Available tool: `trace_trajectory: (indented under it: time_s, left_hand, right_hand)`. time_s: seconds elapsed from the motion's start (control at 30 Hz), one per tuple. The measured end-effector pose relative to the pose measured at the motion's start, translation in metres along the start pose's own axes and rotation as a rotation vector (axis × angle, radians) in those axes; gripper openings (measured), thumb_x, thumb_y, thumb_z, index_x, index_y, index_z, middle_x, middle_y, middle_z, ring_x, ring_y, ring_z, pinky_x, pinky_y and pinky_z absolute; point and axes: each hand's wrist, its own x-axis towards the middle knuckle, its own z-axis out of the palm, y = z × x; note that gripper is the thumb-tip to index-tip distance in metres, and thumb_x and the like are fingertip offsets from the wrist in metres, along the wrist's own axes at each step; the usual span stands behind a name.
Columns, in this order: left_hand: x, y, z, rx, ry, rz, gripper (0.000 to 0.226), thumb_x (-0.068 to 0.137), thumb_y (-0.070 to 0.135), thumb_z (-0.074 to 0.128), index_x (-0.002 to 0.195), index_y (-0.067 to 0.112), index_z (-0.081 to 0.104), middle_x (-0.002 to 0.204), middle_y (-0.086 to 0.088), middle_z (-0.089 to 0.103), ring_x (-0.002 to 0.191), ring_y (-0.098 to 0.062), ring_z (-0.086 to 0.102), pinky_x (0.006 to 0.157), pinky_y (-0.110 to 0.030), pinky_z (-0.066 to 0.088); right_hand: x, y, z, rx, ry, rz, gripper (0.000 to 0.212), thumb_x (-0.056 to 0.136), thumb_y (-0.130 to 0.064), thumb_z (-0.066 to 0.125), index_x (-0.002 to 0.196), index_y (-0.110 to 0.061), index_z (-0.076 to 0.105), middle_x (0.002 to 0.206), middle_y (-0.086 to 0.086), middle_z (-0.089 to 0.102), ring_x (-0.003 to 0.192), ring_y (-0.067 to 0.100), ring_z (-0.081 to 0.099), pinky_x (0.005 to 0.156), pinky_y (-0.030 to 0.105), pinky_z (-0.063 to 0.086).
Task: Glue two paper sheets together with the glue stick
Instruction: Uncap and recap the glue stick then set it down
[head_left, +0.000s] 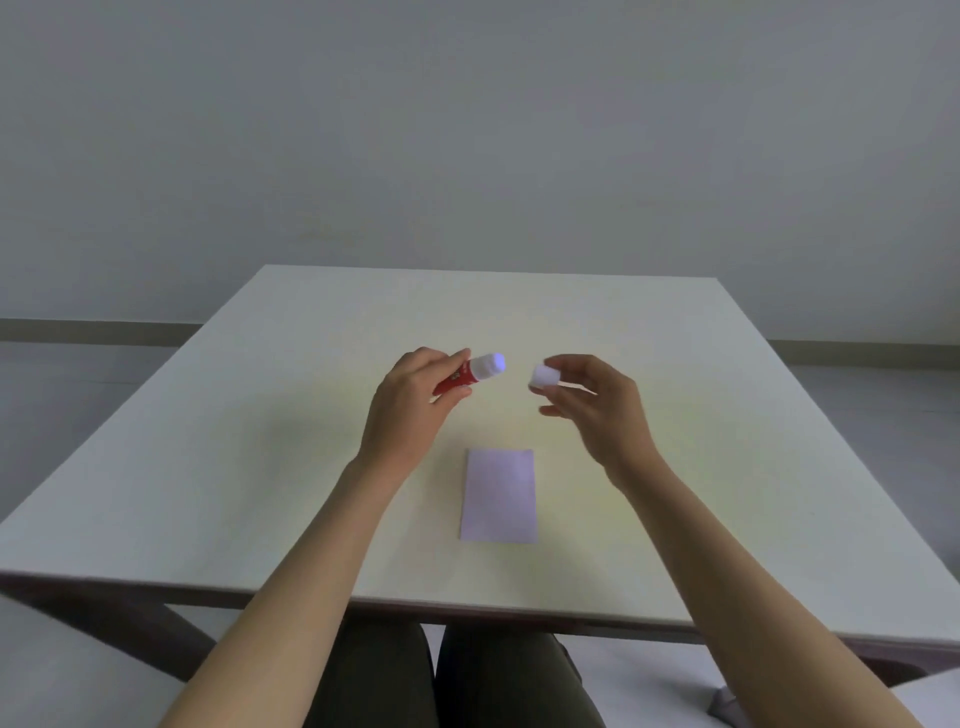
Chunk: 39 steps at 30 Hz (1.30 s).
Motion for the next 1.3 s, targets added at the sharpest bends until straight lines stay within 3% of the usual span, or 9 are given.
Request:
trace_trajectory:
  time_s: [0.23, 0.57, 0.67, 0.77, 0.83, 0.93, 1.03, 1.13, 1.3]
  left_hand:
    - [-0.008, 0.007, -0.006, 0.068, -0.047, 0.045, 0.042, 0.079, 0.011, 0.072, 0.120, 0.013, 0.064, 0.096, -0.009, 0.065, 0.090, -0.027, 0.059, 0.073, -0.041, 0.053]
    - [-0.013, 0.016, -0.011, 0.146, -0.079, 0.129, 0.039, 0.078, 0.012, 0.073, 0.116, 0.013, 0.067, 0.096, -0.006, 0.067, 0.090, -0.026, 0.060, 0.069, -0.036, 0.053]
    - [-0.013, 0.018, -0.011, 0.174, -0.081, 0.137, 0.034, 0.077, 0.015, 0.074, 0.111, 0.014, 0.068, 0.096, -0.003, 0.068, 0.089, -0.024, 0.061, 0.066, -0.036, 0.053]
    - [-0.018, 0.017, -0.009, 0.183, -0.115, 0.123, 0.032, 0.079, 0.018, 0.072, 0.111, 0.017, 0.068, 0.097, 0.001, 0.069, 0.088, -0.022, 0.061, 0.064, -0.035, 0.053]
    - [-0.022, 0.016, -0.008, 0.186, -0.123, 0.097, 0.032, 0.079, 0.021, 0.072, 0.111, 0.018, 0.067, 0.098, 0.002, 0.069, 0.089, -0.021, 0.062, 0.063, -0.032, 0.051]
    - [-0.023, 0.015, -0.008, 0.195, -0.111, 0.074, 0.032, 0.079, 0.023, 0.072, 0.111, 0.020, 0.067, 0.099, 0.003, 0.069, 0.089, -0.020, 0.062, 0.062, -0.029, 0.047]
    - [-0.023, 0.016, -0.009, 0.193, -0.127, 0.100, 0.033, 0.079, 0.022, 0.072, 0.112, 0.020, 0.067, 0.100, 0.002, 0.069, 0.089, -0.021, 0.063, 0.064, -0.032, 0.051]
    - [-0.026, 0.016, -0.009, 0.195, -0.141, 0.099, 0.033, 0.080, 0.022, 0.070, 0.113, 0.021, 0.067, 0.100, 0.003, 0.069, 0.090, -0.020, 0.062, 0.063, -0.033, 0.052]
    - [-0.029, 0.011, -0.011, 0.166, -0.124, 0.043, 0.034, 0.080, 0.025, 0.071, 0.114, 0.022, 0.066, 0.103, 0.003, 0.069, 0.090, -0.020, 0.064, 0.066, -0.034, 0.052]
  right_hand:
    - [-0.008, -0.008, 0.014, -0.138, -0.063, -0.077, 0.018, 0.085, -0.004, 0.065, 0.102, -0.009, 0.065, 0.094, -0.010, 0.069, 0.075, 0.004, 0.070, 0.071, 0.027, 0.061]
    - [-0.010, -0.011, 0.021, -0.335, -0.112, -0.152, 0.021, 0.085, -0.002, 0.064, 0.104, -0.008, 0.067, 0.087, -0.004, 0.069, 0.064, -0.005, 0.065, 0.063, 0.011, 0.053]
    - [-0.010, -0.014, 0.026, -0.419, -0.127, -0.098, 0.013, 0.090, -0.018, 0.059, 0.087, -0.009, 0.068, 0.067, 0.001, 0.068, 0.050, 0.006, 0.064, 0.052, 0.021, 0.052]
    - [-0.008, -0.014, 0.028, -0.707, -0.137, -0.051, 0.048, 0.096, -0.042, 0.042, 0.061, -0.014, 0.058, 0.052, 0.002, 0.061, 0.040, 0.015, 0.052, 0.055, 0.029, 0.047]
    - [-0.008, -0.013, 0.028, -0.760, -0.135, -0.048, 0.045, 0.095, -0.048, 0.040, 0.070, -0.016, 0.060, 0.058, -0.001, 0.060, 0.048, 0.018, 0.052, 0.063, 0.033, 0.048]
    - [-0.012, -0.015, 0.028, -0.629, -0.243, -0.124, 0.032, 0.090, -0.037, 0.058, 0.113, -0.016, 0.055, 0.086, -0.002, 0.061, 0.067, 0.025, 0.060, 0.068, 0.034, 0.049]
    - [-0.012, -0.013, 0.030, -0.669, -0.215, -0.119, 0.030, 0.087, -0.037, 0.062, 0.091, -0.007, 0.060, 0.077, 0.008, 0.065, 0.066, 0.027, 0.058, 0.061, 0.034, 0.047]
    - [-0.008, -0.010, 0.031, -0.847, -0.130, -0.054, 0.062, 0.089, -0.056, 0.047, 0.074, 0.002, 0.063, 0.070, 0.020, 0.069, 0.061, 0.027, 0.055, 0.059, 0.037, 0.048]
    - [-0.011, -0.014, 0.029, -0.673, -0.245, -0.139, 0.041, 0.083, -0.043, 0.065, 0.117, -0.020, 0.059, 0.091, -0.006, 0.059, 0.063, 0.016, 0.056, 0.065, 0.030, 0.046]
